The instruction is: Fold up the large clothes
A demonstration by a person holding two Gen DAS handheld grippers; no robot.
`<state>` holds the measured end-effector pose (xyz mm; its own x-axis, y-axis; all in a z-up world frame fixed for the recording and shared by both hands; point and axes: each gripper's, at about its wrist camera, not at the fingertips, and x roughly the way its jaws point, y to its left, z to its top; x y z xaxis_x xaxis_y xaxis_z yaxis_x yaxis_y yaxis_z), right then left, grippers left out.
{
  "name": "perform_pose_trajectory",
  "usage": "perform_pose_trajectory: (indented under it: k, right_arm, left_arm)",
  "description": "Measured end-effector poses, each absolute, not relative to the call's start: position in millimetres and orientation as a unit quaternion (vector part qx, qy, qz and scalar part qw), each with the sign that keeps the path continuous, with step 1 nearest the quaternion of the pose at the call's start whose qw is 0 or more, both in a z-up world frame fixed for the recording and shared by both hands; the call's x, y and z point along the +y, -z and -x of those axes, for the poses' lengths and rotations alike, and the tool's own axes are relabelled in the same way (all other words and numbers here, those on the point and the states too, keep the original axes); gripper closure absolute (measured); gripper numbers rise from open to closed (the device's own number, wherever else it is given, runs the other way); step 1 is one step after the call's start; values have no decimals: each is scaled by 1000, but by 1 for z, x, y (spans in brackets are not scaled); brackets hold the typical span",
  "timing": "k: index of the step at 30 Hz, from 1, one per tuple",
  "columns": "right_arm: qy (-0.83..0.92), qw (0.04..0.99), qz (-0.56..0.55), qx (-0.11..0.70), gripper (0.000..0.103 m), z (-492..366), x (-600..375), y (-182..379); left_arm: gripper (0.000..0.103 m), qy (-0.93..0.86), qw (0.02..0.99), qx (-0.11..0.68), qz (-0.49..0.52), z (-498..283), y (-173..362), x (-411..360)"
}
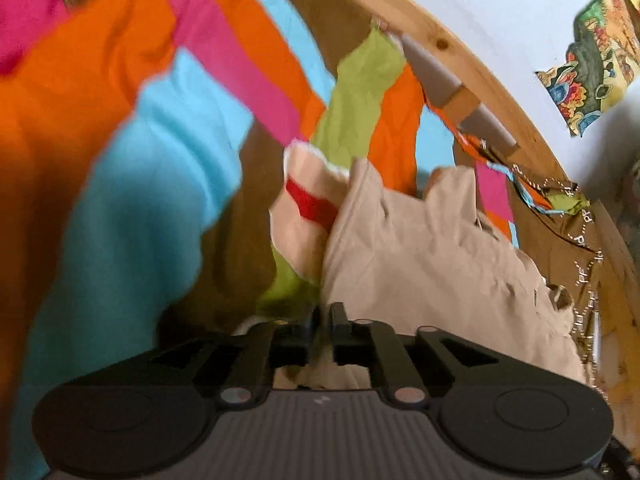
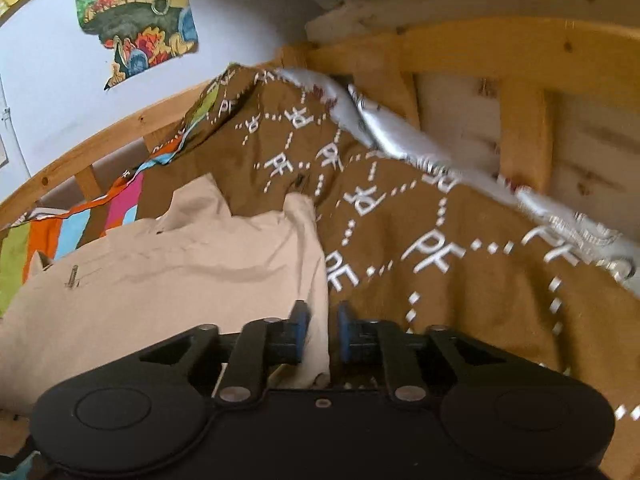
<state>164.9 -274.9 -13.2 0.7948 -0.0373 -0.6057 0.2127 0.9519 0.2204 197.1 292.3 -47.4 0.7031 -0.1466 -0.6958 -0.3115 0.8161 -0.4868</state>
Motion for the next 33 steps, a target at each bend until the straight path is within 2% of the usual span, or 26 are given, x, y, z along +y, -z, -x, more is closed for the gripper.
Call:
perform_pose_trajectory:
  k: [1, 3, 6, 8, 9, 10, 15, 19, 22, 27, 29, 31, 33]
  right_arm:
    - [73, 943, -118, 302, 64, -163, -270, 10]
    - [80, 956, -67, 274, 49, -162, -259, 4]
    - [55, 972, 14, 228, 44, -160, -228, -3]
    - [7, 975, 47, 216, 37, -167, -200, -4]
    - [-22, 975, 55, 213, 35, -171, -185, -5]
    - [-55, 974, 62, 210, 34, -177, -169, -4]
    - [-137, 969, 100, 181, 30, -207, -93, 1]
    - [-137, 948, 161, 236, 28, -235, -54, 31]
    - [-139, 943, 98, 286, 29, -248, -67, 56]
    - [-128, 947, 103, 277, 28, -247, -66, 63]
    - [-137, 947, 76, 281, 28, -242, -77, 54]
    - [-136, 951, 62, 271, 27, -224, -84, 43]
    - [-116, 961, 62, 244, 20, -201, -98, 26]
  left_arm:
    - [63, -53, 881, 374, 284, -193, 41, 290]
    - [46, -60, 901, 349, 252, -186, 28, 282]
    - [45, -43, 927, 315, 200, -183, 12, 261]
    - [39, -26, 939, 300, 163, -192, 8, 242]
    - [31, -16, 943, 297, 151, -198, 7, 233]
    - [28, -5, 945, 295, 141, -207, 8, 224]
    - [27, 19, 931, 337, 136, -251, 31, 198]
    - [28, -5, 918, 373, 135, -262, 61, 204]
    - [28, -7, 918, 371, 143, -257, 69, 211]
    - [28, 2, 922, 368, 121, -253, 70, 209]
    - [24, -6, 919, 371, 135, -249, 62, 210]
    - [11, -10, 918, 362, 162, -237, 50, 213]
    - [4, -7, 926, 335, 176, -216, 38, 214]
